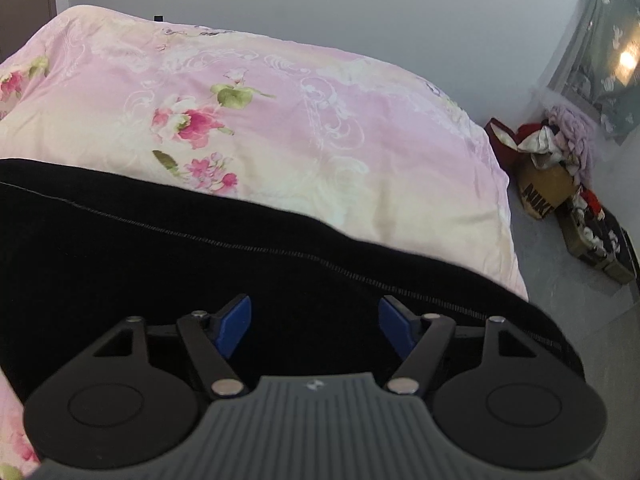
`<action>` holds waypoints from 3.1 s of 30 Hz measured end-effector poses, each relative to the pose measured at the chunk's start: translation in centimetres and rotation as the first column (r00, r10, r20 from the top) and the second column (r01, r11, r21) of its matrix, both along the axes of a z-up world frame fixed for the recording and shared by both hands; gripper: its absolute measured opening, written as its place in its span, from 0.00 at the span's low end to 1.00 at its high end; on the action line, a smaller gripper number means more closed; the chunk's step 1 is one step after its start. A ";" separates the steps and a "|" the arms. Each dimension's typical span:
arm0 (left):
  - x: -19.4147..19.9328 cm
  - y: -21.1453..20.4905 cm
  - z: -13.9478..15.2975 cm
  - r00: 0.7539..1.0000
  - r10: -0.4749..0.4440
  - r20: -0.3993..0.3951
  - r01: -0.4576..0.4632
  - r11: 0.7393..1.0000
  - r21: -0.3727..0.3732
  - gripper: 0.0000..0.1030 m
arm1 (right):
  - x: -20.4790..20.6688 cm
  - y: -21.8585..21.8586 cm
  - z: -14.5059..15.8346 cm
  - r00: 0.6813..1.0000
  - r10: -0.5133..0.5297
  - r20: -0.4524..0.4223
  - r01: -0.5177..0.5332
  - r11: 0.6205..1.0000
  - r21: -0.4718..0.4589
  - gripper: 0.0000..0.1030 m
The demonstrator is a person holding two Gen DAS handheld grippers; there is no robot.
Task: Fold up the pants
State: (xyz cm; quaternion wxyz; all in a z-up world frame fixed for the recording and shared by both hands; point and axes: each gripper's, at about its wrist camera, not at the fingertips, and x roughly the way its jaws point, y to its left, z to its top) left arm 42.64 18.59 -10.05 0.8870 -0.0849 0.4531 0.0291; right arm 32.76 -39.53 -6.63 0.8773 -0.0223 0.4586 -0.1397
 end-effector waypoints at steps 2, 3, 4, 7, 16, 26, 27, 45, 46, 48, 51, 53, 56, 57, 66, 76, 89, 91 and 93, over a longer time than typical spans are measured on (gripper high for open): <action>-1.5 -1.0 0.3 0.999 -0.032 0.020 0.032 0.999 0.007 0.68 | -2.5 1.4 0.2 1.000 -0.004 0.009 0.004 1.000 0.011 0.66; -2.1 -1.6 0.4 0.999 -0.046 0.026 0.045 0.999 0.010 0.68 | -3.9 2.2 0.3 1.000 -0.012 0.013 0.012 1.000 0.015 0.66; -2.8 -2.4 0.4 0.997 -0.065 0.035 0.064 0.998 0.013 0.68 | -5.2 2.9 0.3 1.000 -0.021 0.018 0.020 1.000 0.023 0.68; -3.9 -4.8 0.2 0.991 -0.122 0.052 0.120 0.992 0.024 0.68 | -9.7 4.8 -0.2 0.995 -0.086 0.051 0.082 0.993 0.080 0.72; -3.5 -9.5 -2.6 0.985 -0.170 0.040 0.165 0.981 0.105 0.65 | -20.0 8.7 -6.7 0.940 -0.337 0.061 0.310 0.913 0.264 0.60; -0.7 -9.2 -6.5 0.995 -0.082 -0.051 0.087 0.991 0.106 0.56 | -19.2 9.5 -10.6 0.892 -0.443 0.095 0.381 0.847 0.371 0.12; -0.7 -9.3 -6.7 0.995 -0.086 -0.055 0.092 0.989 0.114 0.55 | -19.6 9.5 -10.2 0.889 -0.444 0.110 0.375 0.844 0.382 0.11; -1.5 -15.6 -3.2 0.987 -0.144 -0.069 0.158 0.938 0.308 0.34 | -24.3 4.4 -7.0 0.933 -0.350 -0.087 0.353 0.834 0.423 0.20; -2.2 -16.7 -2.4 0.985 -0.166 -0.053 0.174 0.944 0.281 0.34 | -25.1 3.2 -6.3 0.928 -0.366 -0.066 0.357 0.828 0.431 0.26; -3.4 -19.2 -0.8 0.974 -0.226 -0.030 0.226 0.945 0.235 0.34 | -26.4 0.1 -5.3 0.909 -0.415 -0.045 0.386 0.796 0.466 0.28; -5.3 -24.6 1.3 0.939 -0.343 -0.022 0.340 0.919 0.201 0.34 | -28.1 -4.9 -4.2 0.865 -0.502 -0.016 0.439 0.741 0.508 0.42; -6.5 -28.8 2.3 0.907 -0.420 -0.023 0.417 0.890 0.186 0.34 | -28.8 -7.9 -3.8 0.840 -0.542 0.001 0.467 0.725 0.507 0.43; -7.6 -34.3 3.1 0.863 -0.505 -0.022 0.503 0.852 0.147 0.34 | -30.1 -12.5 -3.8 0.790 -0.612 0.029 0.495 0.666 0.558 0.44; -7.8 -35.9 3.1 0.850 -0.526 -0.028 0.525 0.841 0.130 0.34 | -30.4 -14.1 -4.0 0.771 -0.636 0.036 0.501 0.640 0.583 0.46; -9.9 -48.3 -1.0 0.757 -0.645 -0.100 0.652 0.755 0.064 0.34 | -30.1 -25.2 -10.6 0.608 -0.794 -0.014 0.435 0.319 0.842 0.65; -8.2 -51.8 -6.5 0.749 -0.633 -0.192 0.650 0.759 0.034 0.34 | -28.1 -29.0 -18.9 0.557 -0.822 -0.118 0.185 -0.016 0.983 0.69; -8.3 -52.3 -6.9 0.705 -0.672 -0.227 0.696 0.716 0.041 0.34 | -23.4 -29.6 -3.2 0.794 -0.581 0.181 0.356 0.685 0.635 0.18; -8.2 -52.5 -7.0 0.705 -0.672 -0.229 0.696 0.717 0.037 0.34 | -22.2 -29.7 -4.9 0.807 -0.579 0.113 0.420 0.698 0.580 0.18; -8.4 -52.4 -7.0 0.704 -0.673 -0.225 0.696 0.718 0.032 0.35 | -21.8 -30.3 -7.6 0.789 -0.613 0.032 0.476 0.643 0.600 0.18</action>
